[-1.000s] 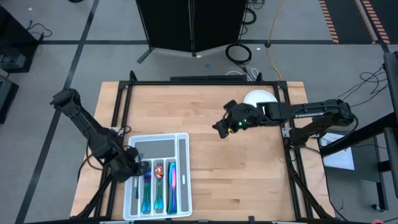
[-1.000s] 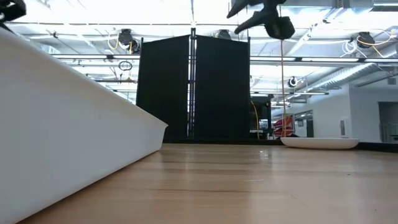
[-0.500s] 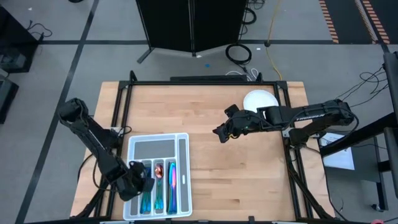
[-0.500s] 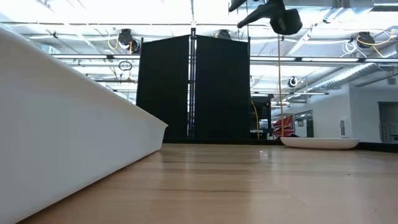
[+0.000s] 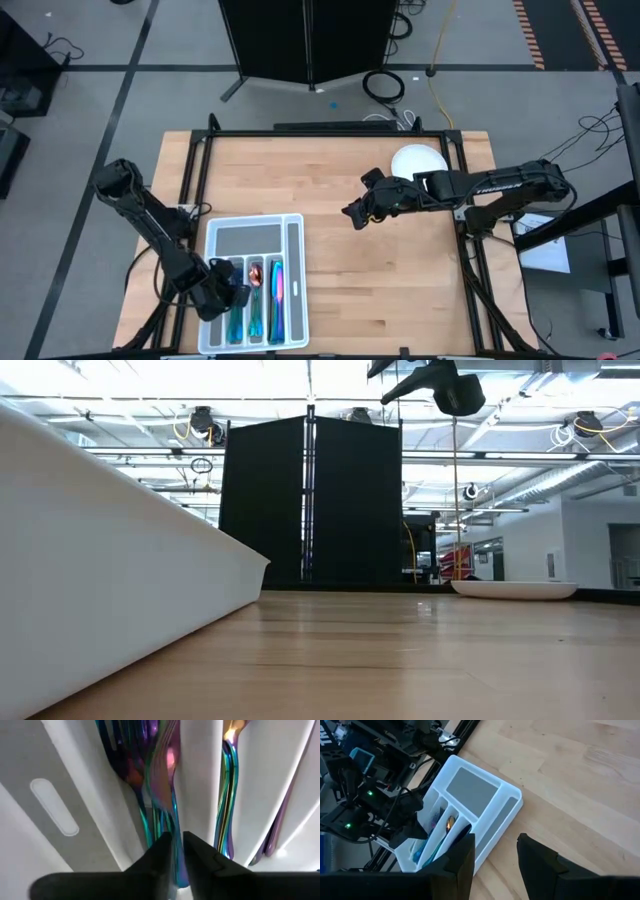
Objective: Sort silverware
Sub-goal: Return to Home Position
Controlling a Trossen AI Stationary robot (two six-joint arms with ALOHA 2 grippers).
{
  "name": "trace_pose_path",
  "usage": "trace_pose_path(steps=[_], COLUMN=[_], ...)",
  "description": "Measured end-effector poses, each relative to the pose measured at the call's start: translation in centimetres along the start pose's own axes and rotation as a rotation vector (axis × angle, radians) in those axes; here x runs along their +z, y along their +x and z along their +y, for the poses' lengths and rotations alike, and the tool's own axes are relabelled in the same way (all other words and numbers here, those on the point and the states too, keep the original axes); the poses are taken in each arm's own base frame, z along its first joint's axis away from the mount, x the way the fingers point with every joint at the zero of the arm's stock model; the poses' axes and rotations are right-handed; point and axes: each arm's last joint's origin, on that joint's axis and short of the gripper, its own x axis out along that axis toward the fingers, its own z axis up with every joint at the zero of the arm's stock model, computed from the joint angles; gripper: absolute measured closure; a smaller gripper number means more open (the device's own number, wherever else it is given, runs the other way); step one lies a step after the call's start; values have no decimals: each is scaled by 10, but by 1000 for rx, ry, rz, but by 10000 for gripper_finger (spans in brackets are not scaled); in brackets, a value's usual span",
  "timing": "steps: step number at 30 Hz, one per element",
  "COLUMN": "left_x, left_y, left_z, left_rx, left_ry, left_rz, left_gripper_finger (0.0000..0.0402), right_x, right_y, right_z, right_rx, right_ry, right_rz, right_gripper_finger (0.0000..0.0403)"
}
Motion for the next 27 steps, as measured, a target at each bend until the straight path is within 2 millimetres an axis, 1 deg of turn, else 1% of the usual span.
trace_pose_path(steps=[6, 9, 11, 15, 20, 23, 27], left_x=[1, 2, 2, 6, 13, 23, 44], left_y=[0, -1, -7, -25, -52, -69, -89], left_z=[-1, 0, 0, 1, -4, -11, -22], left_rx=[7, 25, 15, -29, -228, -353, -450], left_ry=[-6, 12, 28, 42, 177, 264, 348], left_rz=[5, 15, 25, 11, -84, -168, -286], left_gripper_finger=[296, 279, 275, 274, 274, 274, 274], right_x=[0, 0, 0, 0, 0, 1, 4], right_y=[0, 0, 0, 0, 0, 0, 0], right_z=[0, 0, 0, 0, 0, 2, 6], right_rx=[0, 3, 3, 6, 9, 28, 65], right_ry=[-11, -23, -26, -46, -91, -119, -156], right_rz=[1, 5, 7, 10, 11, -1, -31], right_gripper_finger=[271, 271, 271, 271, 271, 271, 271])
